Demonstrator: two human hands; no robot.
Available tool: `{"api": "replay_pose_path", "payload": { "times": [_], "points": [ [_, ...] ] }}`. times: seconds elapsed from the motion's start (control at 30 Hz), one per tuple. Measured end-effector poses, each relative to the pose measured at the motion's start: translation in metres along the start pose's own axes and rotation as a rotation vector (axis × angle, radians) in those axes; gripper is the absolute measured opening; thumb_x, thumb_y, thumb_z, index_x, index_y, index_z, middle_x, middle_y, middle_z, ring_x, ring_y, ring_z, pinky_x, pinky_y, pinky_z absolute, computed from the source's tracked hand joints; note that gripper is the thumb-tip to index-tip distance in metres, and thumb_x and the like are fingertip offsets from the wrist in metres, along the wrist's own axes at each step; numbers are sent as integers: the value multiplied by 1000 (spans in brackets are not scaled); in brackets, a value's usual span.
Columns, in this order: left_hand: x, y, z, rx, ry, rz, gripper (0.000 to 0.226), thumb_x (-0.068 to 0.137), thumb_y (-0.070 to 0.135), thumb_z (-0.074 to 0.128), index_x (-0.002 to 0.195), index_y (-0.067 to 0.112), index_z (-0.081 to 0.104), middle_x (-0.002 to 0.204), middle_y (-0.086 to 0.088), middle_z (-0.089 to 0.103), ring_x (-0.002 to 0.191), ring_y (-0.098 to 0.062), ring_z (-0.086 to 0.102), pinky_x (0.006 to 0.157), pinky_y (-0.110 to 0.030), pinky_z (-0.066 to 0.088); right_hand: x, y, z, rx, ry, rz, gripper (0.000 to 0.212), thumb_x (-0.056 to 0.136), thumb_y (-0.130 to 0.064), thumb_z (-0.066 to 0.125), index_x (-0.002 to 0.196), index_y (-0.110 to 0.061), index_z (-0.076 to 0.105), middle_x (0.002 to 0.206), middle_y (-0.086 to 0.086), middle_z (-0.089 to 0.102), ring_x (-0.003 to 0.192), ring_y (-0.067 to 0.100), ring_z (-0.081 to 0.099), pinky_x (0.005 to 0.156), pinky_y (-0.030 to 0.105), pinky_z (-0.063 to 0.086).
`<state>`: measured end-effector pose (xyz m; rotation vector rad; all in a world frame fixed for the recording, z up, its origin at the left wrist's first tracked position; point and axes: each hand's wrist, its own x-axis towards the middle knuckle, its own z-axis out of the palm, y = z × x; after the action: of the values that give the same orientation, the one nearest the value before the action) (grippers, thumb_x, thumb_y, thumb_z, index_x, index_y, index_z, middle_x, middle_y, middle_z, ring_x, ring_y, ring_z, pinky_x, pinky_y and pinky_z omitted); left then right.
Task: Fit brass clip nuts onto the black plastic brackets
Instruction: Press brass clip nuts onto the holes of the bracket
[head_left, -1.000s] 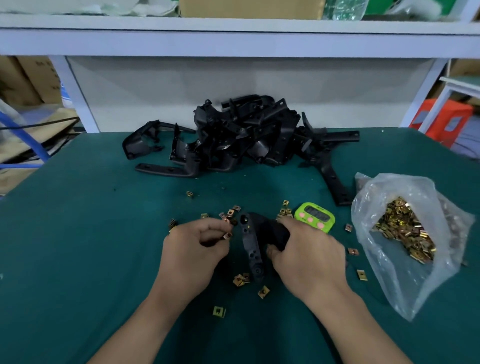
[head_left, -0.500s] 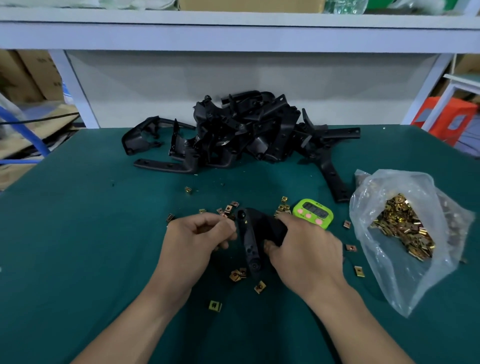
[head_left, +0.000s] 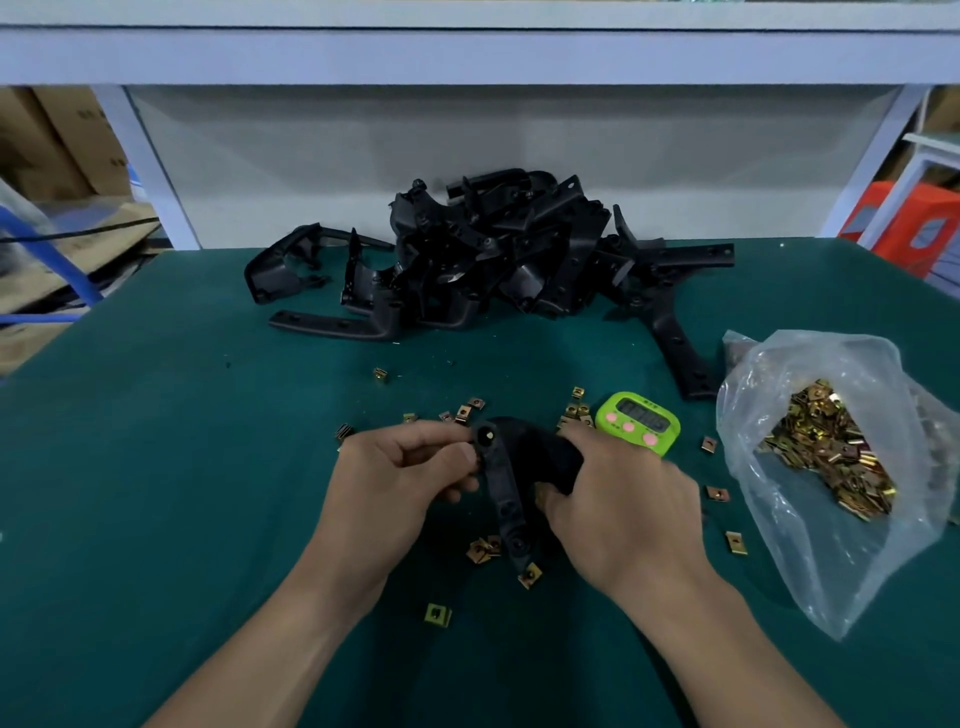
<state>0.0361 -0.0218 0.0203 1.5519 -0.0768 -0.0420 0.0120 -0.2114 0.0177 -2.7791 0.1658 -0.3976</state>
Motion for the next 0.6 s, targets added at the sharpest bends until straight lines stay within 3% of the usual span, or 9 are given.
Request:
{"api": "replay_pose_path", "payload": {
  "times": [0.23,0.4,0.6],
  "points": [
    [0,3,0,-89,10,-44,13,90,0,70,85,8,79,78,-12,76,67,-14,69,60,-19,53,1,1,-1,14,22,44,26,84,-56,64,97,-35,55,64,-13,46,62,22,43,58,33,33],
    [-3,3,3,-11,-7,-16,14,87,2,75,82,14,80,73,-10,75,66,-15,69,62,-19,54,-2,-1,-2,-7,-40,39,26,84,-55,62,98,-35,54,74,-12,59,74,24,61,61,34,37],
    [-4,2,8,-31,44,-23,14,88,2,74,79,12,79,72,-11,74,64,-14,68,60,-19,53,-3,-4,-4,-12,-17,92,32,84,-57,63,110,-38,56,69,-10,45,81,27,65,64,33,37]
  ]
}}
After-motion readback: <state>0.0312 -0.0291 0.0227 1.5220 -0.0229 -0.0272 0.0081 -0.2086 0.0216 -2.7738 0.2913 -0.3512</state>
